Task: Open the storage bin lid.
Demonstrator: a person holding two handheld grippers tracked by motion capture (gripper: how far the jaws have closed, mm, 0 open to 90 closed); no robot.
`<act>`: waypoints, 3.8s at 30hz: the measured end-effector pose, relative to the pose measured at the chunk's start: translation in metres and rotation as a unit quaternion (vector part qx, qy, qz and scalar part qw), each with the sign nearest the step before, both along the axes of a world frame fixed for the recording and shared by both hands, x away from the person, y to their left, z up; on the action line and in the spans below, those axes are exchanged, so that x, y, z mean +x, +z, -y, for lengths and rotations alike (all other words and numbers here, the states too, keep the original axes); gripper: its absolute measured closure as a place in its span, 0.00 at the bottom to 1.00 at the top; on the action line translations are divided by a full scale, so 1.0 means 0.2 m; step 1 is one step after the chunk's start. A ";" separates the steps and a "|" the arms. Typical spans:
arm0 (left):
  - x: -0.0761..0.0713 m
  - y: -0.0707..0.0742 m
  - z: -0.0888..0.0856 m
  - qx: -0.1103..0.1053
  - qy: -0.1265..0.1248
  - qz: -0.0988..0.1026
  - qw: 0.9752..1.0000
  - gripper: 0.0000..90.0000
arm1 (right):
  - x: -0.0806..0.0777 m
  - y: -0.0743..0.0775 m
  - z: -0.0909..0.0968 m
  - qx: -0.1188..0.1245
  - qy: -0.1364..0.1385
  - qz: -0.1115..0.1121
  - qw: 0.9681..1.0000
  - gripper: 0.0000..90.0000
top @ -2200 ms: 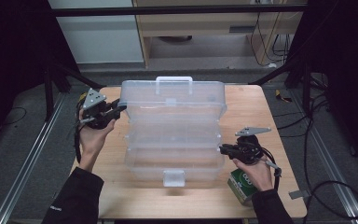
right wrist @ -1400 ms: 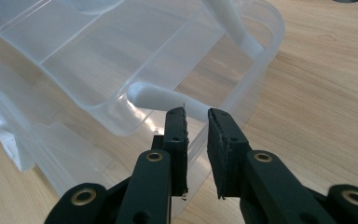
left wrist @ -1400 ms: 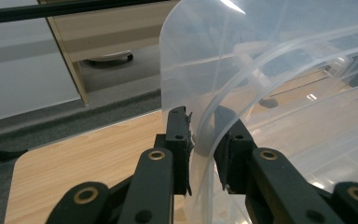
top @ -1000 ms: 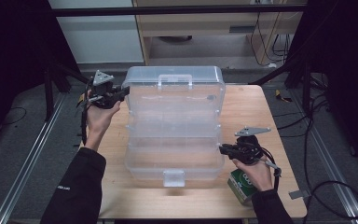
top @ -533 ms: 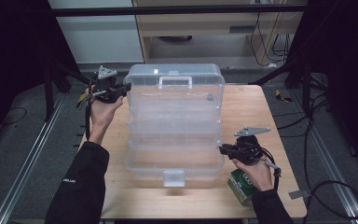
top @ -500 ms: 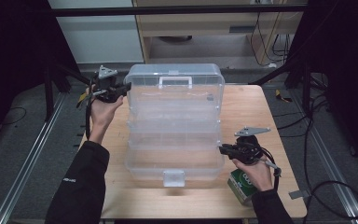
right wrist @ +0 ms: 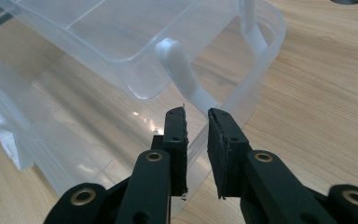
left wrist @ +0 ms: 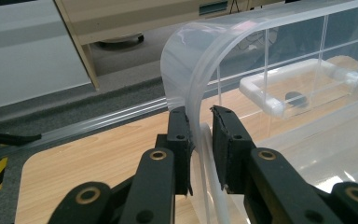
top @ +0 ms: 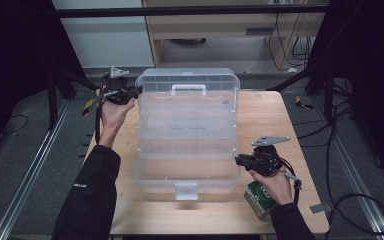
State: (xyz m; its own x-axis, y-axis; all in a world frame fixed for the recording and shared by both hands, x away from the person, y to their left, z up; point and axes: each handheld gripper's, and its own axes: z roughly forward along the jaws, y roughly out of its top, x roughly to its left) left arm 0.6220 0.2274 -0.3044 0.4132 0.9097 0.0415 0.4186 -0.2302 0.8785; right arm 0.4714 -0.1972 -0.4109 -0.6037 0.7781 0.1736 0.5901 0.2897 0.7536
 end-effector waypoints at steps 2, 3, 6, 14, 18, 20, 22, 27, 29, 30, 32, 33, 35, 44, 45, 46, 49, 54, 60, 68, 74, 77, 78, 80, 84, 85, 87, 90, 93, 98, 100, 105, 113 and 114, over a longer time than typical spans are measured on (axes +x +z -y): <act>0.01 0.00 0.00 -0.001 0.001 -0.001 1.000 0.86 | 0.00 0.00 0.00 0.000 0.000 0.000 1.000 0.86; 0.02 -0.01 0.00 -0.002 0.002 -0.002 1.000 0.86 | 0.00 0.00 0.00 0.000 0.000 0.000 1.000 0.86; 0.04 -0.01 0.01 -0.001 0.004 -0.005 1.000 0.86 | 0.00 0.00 0.00 0.000 0.000 0.000 1.000 0.86; 0.10 -0.03 0.01 0.000 0.010 -0.015 1.000 0.85 | 0.00 0.00 0.00 0.000 0.000 0.000 1.000 0.86; 0.13 -0.05 0.02 0.000 0.015 -0.019 1.000 0.85 | 0.00 0.00 0.00 0.000 0.000 0.000 1.000 0.86; 0.15 -0.06 0.02 -0.001 0.017 -0.021 1.000 0.85 | 0.00 0.00 0.00 -0.001 0.000 0.000 1.000 0.86; 0.16 -0.06 0.02 -0.003 0.019 -0.022 1.000 0.85 | 0.00 0.00 0.00 0.001 0.000 -0.001 1.000 0.86; 0.19 -0.07 0.03 0.003 0.021 -0.029 0.999 0.84 | 0.00 0.00 0.00 0.001 0.000 -0.001 1.000 0.86; 0.21 -0.08 0.03 0.004 0.023 -0.031 0.999 0.84 | 0.00 0.00 0.00 0.001 0.000 -0.001 1.000 0.86; 0.21 -0.09 0.03 0.004 0.024 -0.031 0.999 0.84 | 0.00 0.00 0.00 0.001 0.000 -0.001 1.000 0.86; 0.22 -0.10 0.04 0.002 0.026 -0.033 0.999 0.84 | 0.00 0.00 0.00 0.001 0.001 -0.001 1.000 0.86; 0.23 -0.10 0.04 -0.001 0.028 -0.034 0.999 0.84 | 0.00 0.00 0.00 0.001 0.001 -0.001 1.000 0.86; 0.24 -0.11 0.04 0.000 0.031 -0.037 0.999 0.84 | 0.00 0.00 0.00 0.000 0.001 -0.001 1.000 0.86; 0.28 -0.16 0.05 0.007 0.041 -0.044 0.998 0.83 | 0.00 0.00 0.00 -0.004 -0.002 0.002 1.000 0.86; 0.29 -0.16 0.05 0.007 0.041 -0.045 0.998 0.83 | 0.00 0.00 0.00 -0.004 -0.002 0.002 1.000 0.86; 0.29 -0.16 0.05 0.003 0.041 -0.047 0.998 0.83 | 0.00 0.00 0.00 -0.004 -0.001 0.002 1.000 0.86; 0.30 -0.17 0.04 -0.003 0.042 -0.050 0.998 0.84 | 0.00 0.00 0.00 -0.005 0.001 0.003 1.000 0.86; 0.30 -0.16 0.05 0.005 0.045 -0.055 0.997 0.83 | 0.00 0.00 0.00 -0.009 0.000 0.004 1.000 0.86; 0.28 -0.12 0.02 0.011 0.052 -0.036 0.998 0.83 | 0.00 0.01 -0.01 -0.017 0.000 0.008 1.000 0.86; 0.13 -0.04 -0.10 -0.004 0.038 -0.022 0.999 0.78 | -0.01 0.01 -0.02 -0.021 0.000 0.009 1.000 0.87; -0.04 -0.01 -0.20 -0.012 0.018 -0.020 1.000 0.75 | 0.00 0.01 -0.01 -0.014 0.000 0.002 1.000 0.86; -0.13 -0.01 -0.23 -0.012 0.006 -0.022 1.000 0.73 | 0.00 0.01 -0.01 -0.013 0.000 0.002 1.000 0.86; -0.15 -0.01 -0.24 -0.012 -0.002 -0.020 1.000 0.73 | 0.00 0.01 -0.01 -0.014 0.000 0.002 1.000 0.86; -0.21 -0.01 -0.24 -0.011 -0.013 -0.022 1.000 0.72 | 0.00 0.01 -0.01 -0.014 -0.001 0.000 1.000 0.86; -0.33 -0.01 -0.24 -0.011 -0.046 -0.021 0.999 0.70 | 0.00 0.01 -0.01 -0.015 0.001 0.000 1.000 0.86; -0.36 -0.02 -0.23 -0.012 -0.053 -0.020 0.998 0.69 | 0.00 0.01 -0.01 -0.014 0.001 -0.001 1.000 0.86; -0.41 -0.02 -0.23 -0.011 -0.064 -0.020 0.998 0.69 | 0.00 0.01 -0.01 -0.013 0.002 0.001 1.000 0.86; -0.49 -0.02 -0.23 -0.009 -0.080 -0.019 0.997 0.68 | 0.00 0.01 -0.01 -0.014 0.002 0.001 1.000 0.86; -0.56 -0.04 -0.24 -0.003 -0.089 -0.018 0.996 0.66 | 0.00 0.01 -0.01 -0.014 0.001 -0.001 1.000 0.86; -0.65 -0.10 -0.25 0.016 -0.105 -0.021 0.994 0.65 | 0.00 0.01 -0.01 -0.013 0.001 -0.003 1.000 0.86; -0.69 -0.13 -0.25 0.011 -0.099 -0.039 0.994 0.65 | 0.00 0.01 -0.01 -0.014 0.001 -0.001 1.000 0.86; -0.74 -0.26 -0.24 0.004 -0.100 -0.068 0.993 0.65 | 0.00 0.01 -0.01 -0.015 0.000 -0.004 1.000 0.86; -0.75 -0.46 -0.20 -0.008 -0.108 -0.118 0.987 0.69 | 0.00 0.01 -0.01 -0.014 0.000 -0.003 1.000 0.86; -0.75 -0.47 -0.19 -0.002 -0.109 -0.122 0.987 0.70 | 0.00 0.01 -0.01 -0.013 -0.001 -0.003 1.000 0.86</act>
State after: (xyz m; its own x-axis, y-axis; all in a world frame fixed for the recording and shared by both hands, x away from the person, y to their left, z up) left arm 0.4720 0.2660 -0.3986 0.5959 0.7983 -0.0870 0.5583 -0.3340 0.7594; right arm 0.4717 -0.1947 -0.4088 -0.6017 0.7833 0.1561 0.5948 0.3090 0.7421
